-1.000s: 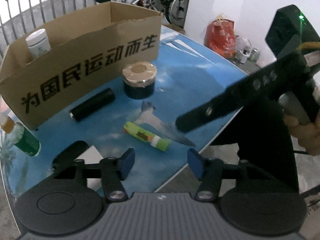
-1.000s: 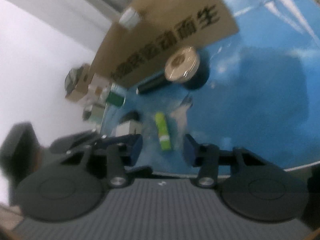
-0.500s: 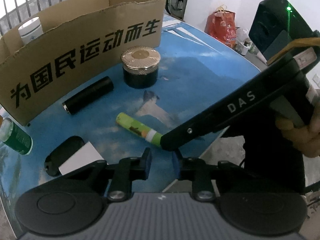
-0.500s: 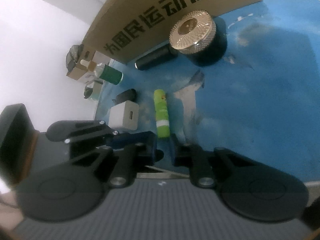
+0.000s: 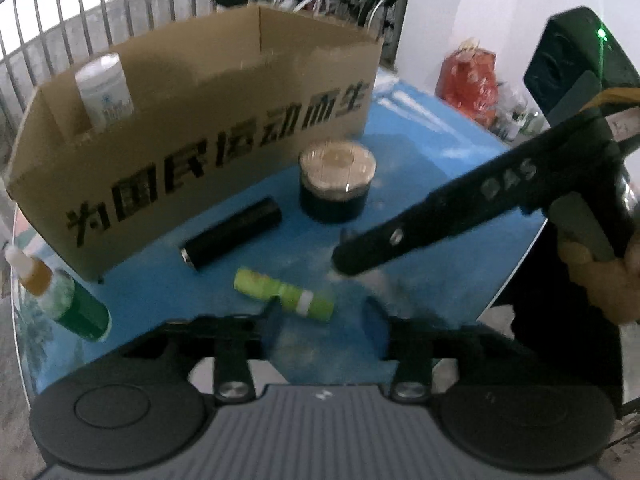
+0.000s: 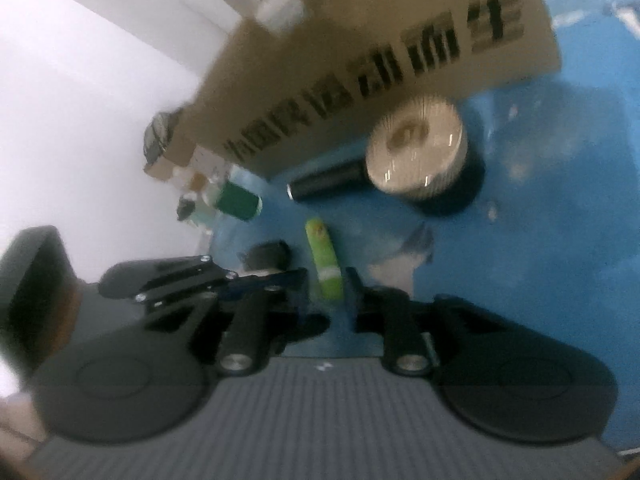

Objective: Organize rigid objects
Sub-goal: 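Withdraw the right tool and move it toward the gold-lidded black jar, then close the right tool around the gold-lidded black jar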

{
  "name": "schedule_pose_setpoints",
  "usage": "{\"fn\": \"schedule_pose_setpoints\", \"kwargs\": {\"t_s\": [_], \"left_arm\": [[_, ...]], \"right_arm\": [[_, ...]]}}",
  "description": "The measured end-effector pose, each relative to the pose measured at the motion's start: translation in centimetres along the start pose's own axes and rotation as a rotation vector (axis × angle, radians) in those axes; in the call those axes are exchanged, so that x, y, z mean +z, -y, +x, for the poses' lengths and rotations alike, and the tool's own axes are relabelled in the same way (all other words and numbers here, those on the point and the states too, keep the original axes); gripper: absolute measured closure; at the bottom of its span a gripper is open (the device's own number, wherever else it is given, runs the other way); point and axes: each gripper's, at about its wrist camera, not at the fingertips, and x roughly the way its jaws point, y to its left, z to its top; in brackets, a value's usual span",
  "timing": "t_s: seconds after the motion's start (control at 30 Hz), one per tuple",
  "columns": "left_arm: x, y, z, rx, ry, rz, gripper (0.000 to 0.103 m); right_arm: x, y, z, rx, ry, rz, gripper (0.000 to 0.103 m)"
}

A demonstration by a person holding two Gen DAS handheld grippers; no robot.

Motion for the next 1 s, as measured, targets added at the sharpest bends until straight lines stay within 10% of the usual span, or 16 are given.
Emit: {"fn": "schedule_pose_setpoints", "kwargs": {"t_s": [0.37, 1.0], "left_arm": [[4.2, 1.6, 3.1, 0.062, 0.072, 0.072, 0.038], [6.0, 2.4, 6.6, 0.086, 0.052, 0.109, 0.04]], "right_arm": [[3.6, 1.5, -4.9, -0.156, 0.196, -0.068, 0.046], [4.4, 3.2, -0.1, -0.138, 0.133, -0.056, 0.048]]}}
